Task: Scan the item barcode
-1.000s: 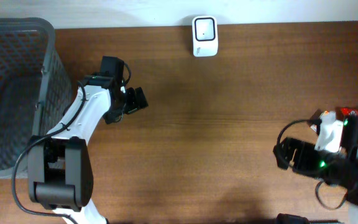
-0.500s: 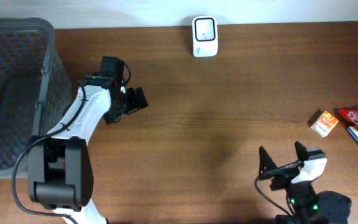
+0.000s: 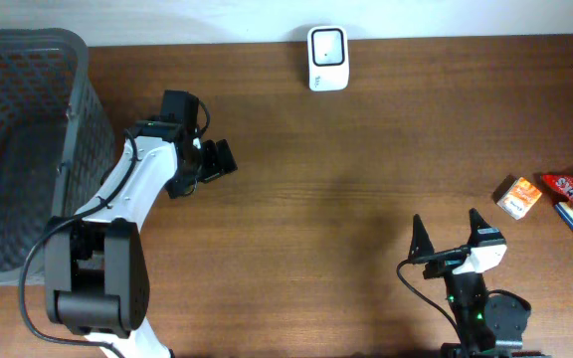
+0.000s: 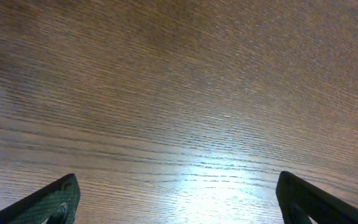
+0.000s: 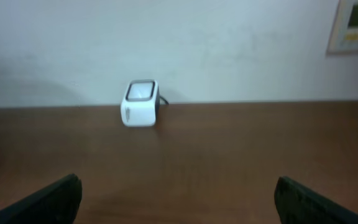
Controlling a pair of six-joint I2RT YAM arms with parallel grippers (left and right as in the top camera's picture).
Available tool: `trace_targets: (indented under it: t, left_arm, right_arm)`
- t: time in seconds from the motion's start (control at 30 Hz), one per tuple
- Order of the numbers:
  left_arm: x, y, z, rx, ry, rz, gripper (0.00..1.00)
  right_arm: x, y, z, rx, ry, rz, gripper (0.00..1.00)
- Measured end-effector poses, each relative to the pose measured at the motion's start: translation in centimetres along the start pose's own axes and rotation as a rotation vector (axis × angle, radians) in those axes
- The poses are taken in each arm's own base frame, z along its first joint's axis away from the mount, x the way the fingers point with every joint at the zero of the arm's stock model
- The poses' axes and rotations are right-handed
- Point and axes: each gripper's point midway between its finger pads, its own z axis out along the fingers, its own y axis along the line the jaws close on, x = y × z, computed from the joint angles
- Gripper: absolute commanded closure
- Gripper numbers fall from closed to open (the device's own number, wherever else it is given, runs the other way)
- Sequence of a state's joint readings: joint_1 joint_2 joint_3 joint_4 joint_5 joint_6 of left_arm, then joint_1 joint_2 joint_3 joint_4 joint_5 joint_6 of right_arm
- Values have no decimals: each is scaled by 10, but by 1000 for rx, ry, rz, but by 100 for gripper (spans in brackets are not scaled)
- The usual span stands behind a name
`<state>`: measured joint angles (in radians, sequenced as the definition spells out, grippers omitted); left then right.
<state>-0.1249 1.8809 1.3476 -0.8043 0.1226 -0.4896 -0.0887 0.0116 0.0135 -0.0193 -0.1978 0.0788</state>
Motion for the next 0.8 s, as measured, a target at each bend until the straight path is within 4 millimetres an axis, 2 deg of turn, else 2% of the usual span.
trace_targets:
  t: [0.07,0.6,0.8]
  left_arm:
    - [0,0,0,0,0,0,1]
    - [0,0,0,0,0,0,1]
    - [10,3,0,-14,38,41,1]
  right_arm:
    - [10,-3,0,16,39,7,1]
    - [10,-5,0,27,38,7,1]
    - [10,-5,0,27,38,7,1]
